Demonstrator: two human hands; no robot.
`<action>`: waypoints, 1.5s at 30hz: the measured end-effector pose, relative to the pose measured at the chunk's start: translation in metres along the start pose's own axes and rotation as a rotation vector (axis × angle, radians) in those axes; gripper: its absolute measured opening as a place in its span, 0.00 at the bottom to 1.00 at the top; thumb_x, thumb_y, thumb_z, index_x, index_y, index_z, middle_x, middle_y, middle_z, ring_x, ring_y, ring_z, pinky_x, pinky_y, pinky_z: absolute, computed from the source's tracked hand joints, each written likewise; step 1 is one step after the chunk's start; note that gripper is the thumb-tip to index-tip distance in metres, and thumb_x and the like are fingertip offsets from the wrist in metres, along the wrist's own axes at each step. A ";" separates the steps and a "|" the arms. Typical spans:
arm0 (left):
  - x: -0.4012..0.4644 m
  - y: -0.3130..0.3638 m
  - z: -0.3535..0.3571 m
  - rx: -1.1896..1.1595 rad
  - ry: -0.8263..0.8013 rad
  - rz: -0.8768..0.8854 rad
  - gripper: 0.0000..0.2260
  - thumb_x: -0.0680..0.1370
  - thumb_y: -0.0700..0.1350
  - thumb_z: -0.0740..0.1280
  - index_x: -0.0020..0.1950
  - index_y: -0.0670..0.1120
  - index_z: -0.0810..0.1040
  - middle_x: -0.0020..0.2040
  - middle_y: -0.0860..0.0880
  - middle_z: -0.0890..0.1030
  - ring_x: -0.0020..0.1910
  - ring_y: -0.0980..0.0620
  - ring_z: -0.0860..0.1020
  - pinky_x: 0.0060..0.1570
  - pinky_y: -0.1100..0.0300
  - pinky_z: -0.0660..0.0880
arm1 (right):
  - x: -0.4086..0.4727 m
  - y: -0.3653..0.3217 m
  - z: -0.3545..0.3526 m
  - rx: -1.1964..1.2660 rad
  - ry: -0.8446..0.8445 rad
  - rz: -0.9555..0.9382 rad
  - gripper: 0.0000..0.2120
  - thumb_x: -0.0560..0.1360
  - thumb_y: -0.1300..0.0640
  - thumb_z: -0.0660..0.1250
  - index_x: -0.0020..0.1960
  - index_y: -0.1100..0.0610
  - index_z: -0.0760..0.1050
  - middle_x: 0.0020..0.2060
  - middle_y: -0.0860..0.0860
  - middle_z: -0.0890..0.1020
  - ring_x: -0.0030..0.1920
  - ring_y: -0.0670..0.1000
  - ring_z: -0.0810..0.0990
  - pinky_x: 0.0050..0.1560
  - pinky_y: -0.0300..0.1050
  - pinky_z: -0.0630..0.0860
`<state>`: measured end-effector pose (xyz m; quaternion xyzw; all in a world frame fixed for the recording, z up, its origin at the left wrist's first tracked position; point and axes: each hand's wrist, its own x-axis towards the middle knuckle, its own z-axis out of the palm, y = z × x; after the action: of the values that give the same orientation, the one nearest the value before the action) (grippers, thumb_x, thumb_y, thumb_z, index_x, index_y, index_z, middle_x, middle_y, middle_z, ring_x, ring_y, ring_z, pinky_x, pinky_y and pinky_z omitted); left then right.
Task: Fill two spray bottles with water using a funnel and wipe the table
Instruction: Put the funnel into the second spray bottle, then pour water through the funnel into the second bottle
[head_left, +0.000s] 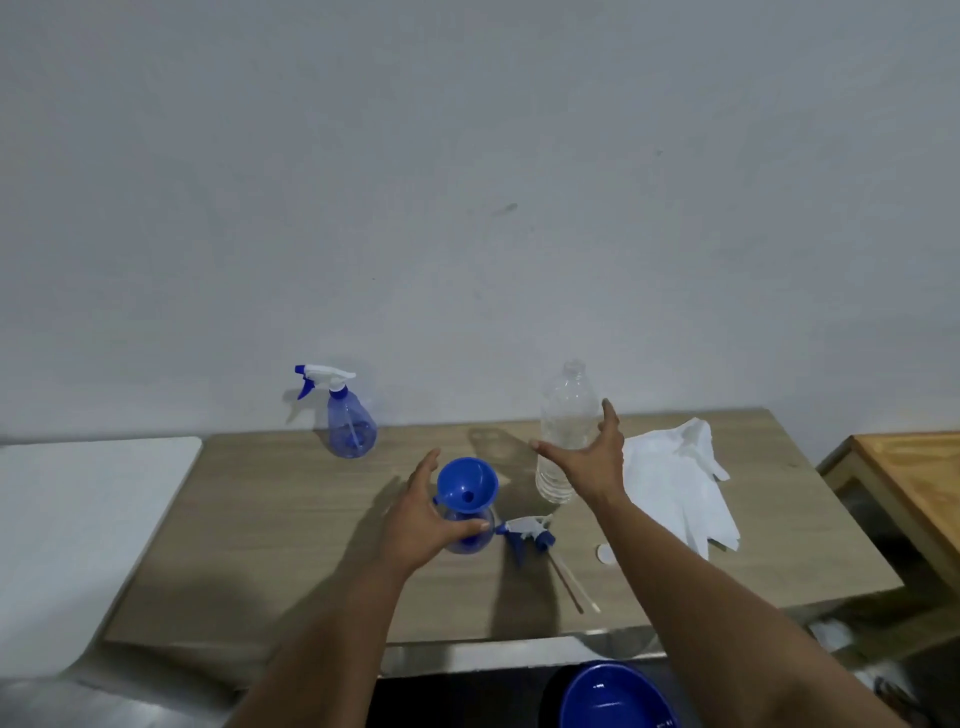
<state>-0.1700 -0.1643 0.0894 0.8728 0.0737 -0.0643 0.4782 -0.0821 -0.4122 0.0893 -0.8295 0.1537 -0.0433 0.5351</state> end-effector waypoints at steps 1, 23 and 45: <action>0.001 0.001 0.002 -0.003 -0.001 0.001 0.56 0.58 0.60 0.84 0.80 0.58 0.57 0.74 0.60 0.67 0.67 0.58 0.72 0.62 0.59 0.70 | 0.005 -0.003 0.004 -0.007 -0.010 -0.009 0.63 0.57 0.39 0.87 0.82 0.47 0.56 0.76 0.55 0.68 0.75 0.58 0.68 0.75 0.62 0.70; 0.004 -0.006 0.005 -0.031 -0.075 0.031 0.54 0.63 0.52 0.84 0.81 0.51 0.56 0.72 0.59 0.69 0.70 0.55 0.70 0.66 0.58 0.69 | -0.032 -0.075 -0.034 0.494 0.057 -0.316 0.27 0.71 0.60 0.81 0.64 0.56 0.72 0.55 0.55 0.83 0.50 0.48 0.87 0.52 0.40 0.82; 0.005 -0.003 0.005 -0.038 -0.022 0.007 0.43 0.66 0.51 0.82 0.76 0.50 0.65 0.65 0.53 0.78 0.65 0.49 0.77 0.59 0.57 0.72 | -0.072 -0.032 -0.048 -0.169 -0.623 -0.138 0.26 0.68 0.55 0.82 0.61 0.49 0.75 0.41 0.52 0.86 0.38 0.48 0.85 0.42 0.46 0.83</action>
<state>-0.1662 -0.1669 0.0836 0.8631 0.0664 -0.0709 0.4956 -0.1551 -0.4199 0.1450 -0.8527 -0.0708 0.1894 0.4817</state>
